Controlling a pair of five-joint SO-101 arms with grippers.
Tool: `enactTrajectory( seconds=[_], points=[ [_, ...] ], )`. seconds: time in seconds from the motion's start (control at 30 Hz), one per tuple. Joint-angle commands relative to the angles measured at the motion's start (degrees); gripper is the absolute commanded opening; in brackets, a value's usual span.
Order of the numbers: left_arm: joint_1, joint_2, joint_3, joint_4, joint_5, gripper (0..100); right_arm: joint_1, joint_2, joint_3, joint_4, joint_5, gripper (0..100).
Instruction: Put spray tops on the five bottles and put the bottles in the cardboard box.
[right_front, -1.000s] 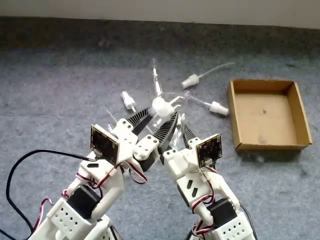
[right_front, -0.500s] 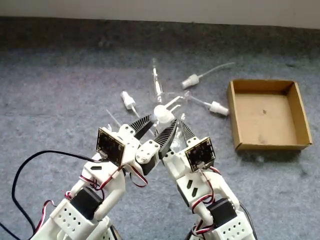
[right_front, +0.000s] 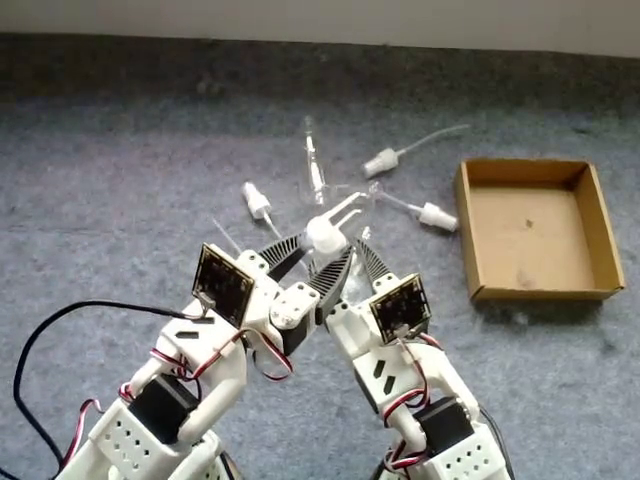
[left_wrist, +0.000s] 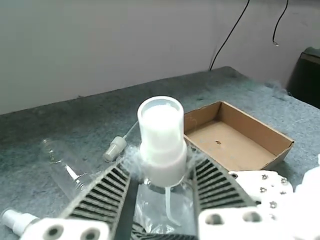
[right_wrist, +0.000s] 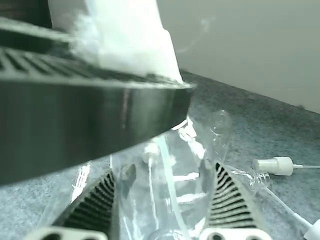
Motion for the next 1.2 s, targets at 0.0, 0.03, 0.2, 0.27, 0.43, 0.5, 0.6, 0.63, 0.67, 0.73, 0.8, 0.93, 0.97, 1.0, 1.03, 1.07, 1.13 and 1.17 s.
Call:
enactTrajectory(
  seconds=[0.0,0.03,0.2,0.27,0.43,0.5,0.6,0.63,0.67,0.73,0.8,0.93,0.97,1.0,1.03,1.07,1.13,1.17],
  points=[
    [-0.48,-0.31,-4.0,1.85,0.44,0,2.77,-0.92,8.22,-0.13,-0.7,9.5],
    [-0.92,-0.31,-4.0,1.23,0.44,0,2.77,-0.92,8.22,-0.13,-0.26,9.5],
    [-1.8,-0.22,-4.0,0.09,0.44,0,2.68,-0.92,8.22,-0.13,6.51,9.2],
    [-1.8,-0.22,-4.0,0.09,0.44,0,2.59,-0.92,8.22,-0.13,6.42,9.2],
    [-1.89,-0.22,-4.62,0.0,0.53,0,2.59,-0.92,8.22,-0.04,6.42,9.2],
    [-1.63,-0.22,-5.32,0.0,0.79,0,2.59,-0.92,8.22,0.04,6.51,9.2],
    [-1.54,-0.22,-5.93,0.0,0.79,0,2.59,-0.92,8.22,0.04,6.77,9.2],
    [-1.54,-0.22,-5.76,0.0,0.79,0,2.59,-0.92,8.22,0.04,6.77,9.2],
    [-1.54,-0.22,-5.67,0.0,0.79,0,2.59,-0.92,8.22,0.04,6.86,9.2],
    [-1.63,-0.22,-5.49,-0.09,0.79,0,2.59,-0.92,8.22,-0.04,6.86,9.2],
    [-1.54,-0.22,-5.14,-1.32,0.88,0,2.59,-0.92,8.31,-0.13,6.95,9.2],
    [-1.45,-0.22,-1.63,-5.54,0.88,1,2.59,-0.92,8.31,-0.13,6.95,9.2],
    [-1.45,-0.22,-0.66,-6.24,0.88,1,2.59,-0.92,8.31,-0.13,6.95,9.2],
    [-1.45,-0.22,0.31,-6.59,0.88,1,2.59,-0.92,8.31,-0.13,6.95,9.2],
    [-1.45,-0.22,1.1,-6.86,0.88,1,2.59,-0.92,8.4,-0.13,6.95,9.2],
    [-1.45,-0.22,1.63,-6.95,0.88,1,2.59,-0.92,8.4,-0.13,7.03,9.2],
    [-1.45,-0.22,1.71,-6.95,0.88,1,2.59,-0.92,8.31,-0.13,9.41,9.2],
    [-1.45,-0.22,1.36,-7.03,0.88,1,2.59,-0.92,8.22,-0.13,11.69,9.2]
  ],
)
